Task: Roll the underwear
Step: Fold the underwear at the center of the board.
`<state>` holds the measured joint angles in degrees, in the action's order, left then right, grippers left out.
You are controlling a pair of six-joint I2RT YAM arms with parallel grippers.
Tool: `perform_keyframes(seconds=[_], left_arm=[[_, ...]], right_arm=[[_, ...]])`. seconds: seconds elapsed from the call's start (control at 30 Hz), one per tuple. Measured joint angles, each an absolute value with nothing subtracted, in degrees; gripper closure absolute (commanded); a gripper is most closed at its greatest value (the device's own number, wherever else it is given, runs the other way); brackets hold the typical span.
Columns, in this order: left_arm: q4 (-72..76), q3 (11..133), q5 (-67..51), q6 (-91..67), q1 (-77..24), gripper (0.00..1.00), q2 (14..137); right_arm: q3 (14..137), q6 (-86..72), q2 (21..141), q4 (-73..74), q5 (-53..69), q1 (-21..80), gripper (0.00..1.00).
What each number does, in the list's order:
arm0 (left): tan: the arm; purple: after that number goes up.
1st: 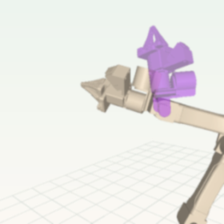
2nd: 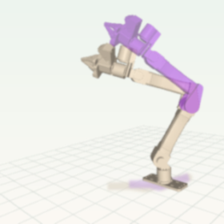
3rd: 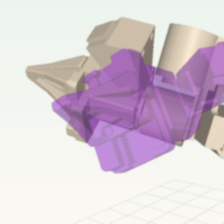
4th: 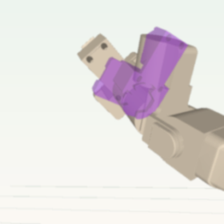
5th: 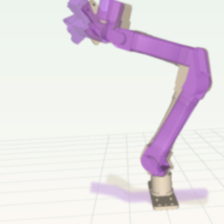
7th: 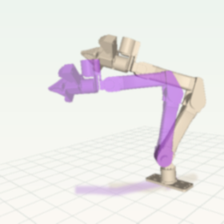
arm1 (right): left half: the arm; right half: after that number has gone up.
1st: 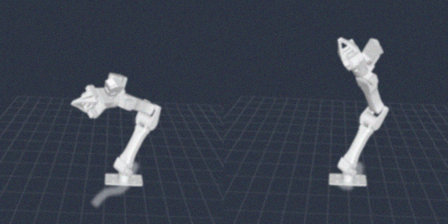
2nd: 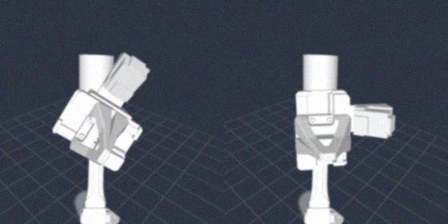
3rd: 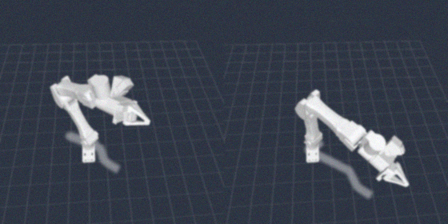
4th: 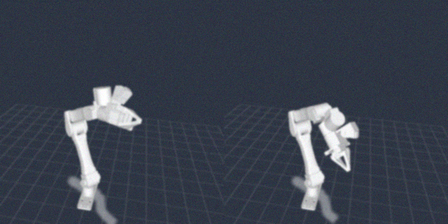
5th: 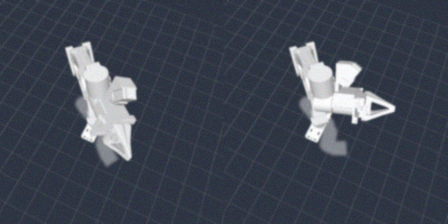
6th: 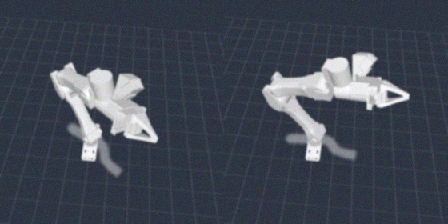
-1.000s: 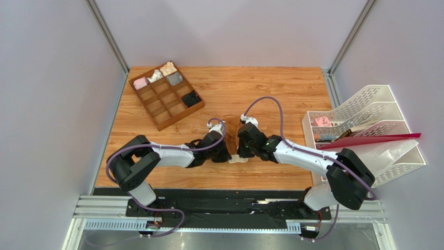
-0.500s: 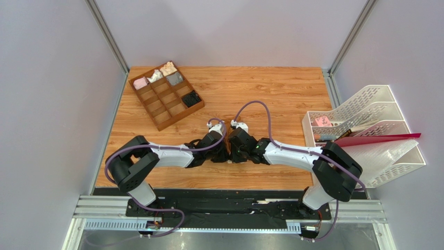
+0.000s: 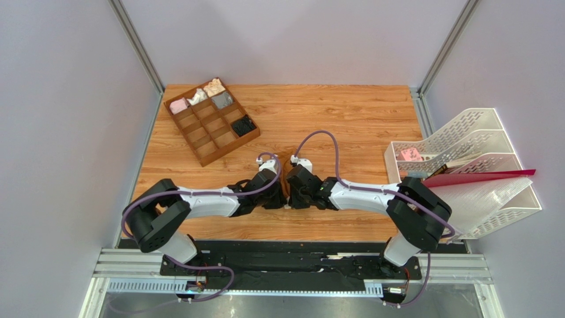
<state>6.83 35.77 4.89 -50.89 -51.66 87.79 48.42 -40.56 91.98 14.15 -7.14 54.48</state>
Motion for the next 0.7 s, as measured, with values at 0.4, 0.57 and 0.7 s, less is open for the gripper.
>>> perform_keyframes(seconds=[0.4, 0.57, 0.7], left_arm=[[1.5, 31.3, 8.2, -52.8, -51.7, 0.45, 77.8], [2.4, 31.2, 9.5, -53.1, -51.7, 0.42, 78.7], [4.2, 31.1, 9.7, -53.8, -51.7, 0.42, 80.3]], right_arm=[[48.8, -41.1, 92.7, 13.5, -7.7, 54.6, 1.0], [48.8, -41.1, 92.7, 13.5, -7.7, 54.6, 1.0], [48.8, -41.1, 92.7, 13.5, -7.7, 54.6, 1.0]])
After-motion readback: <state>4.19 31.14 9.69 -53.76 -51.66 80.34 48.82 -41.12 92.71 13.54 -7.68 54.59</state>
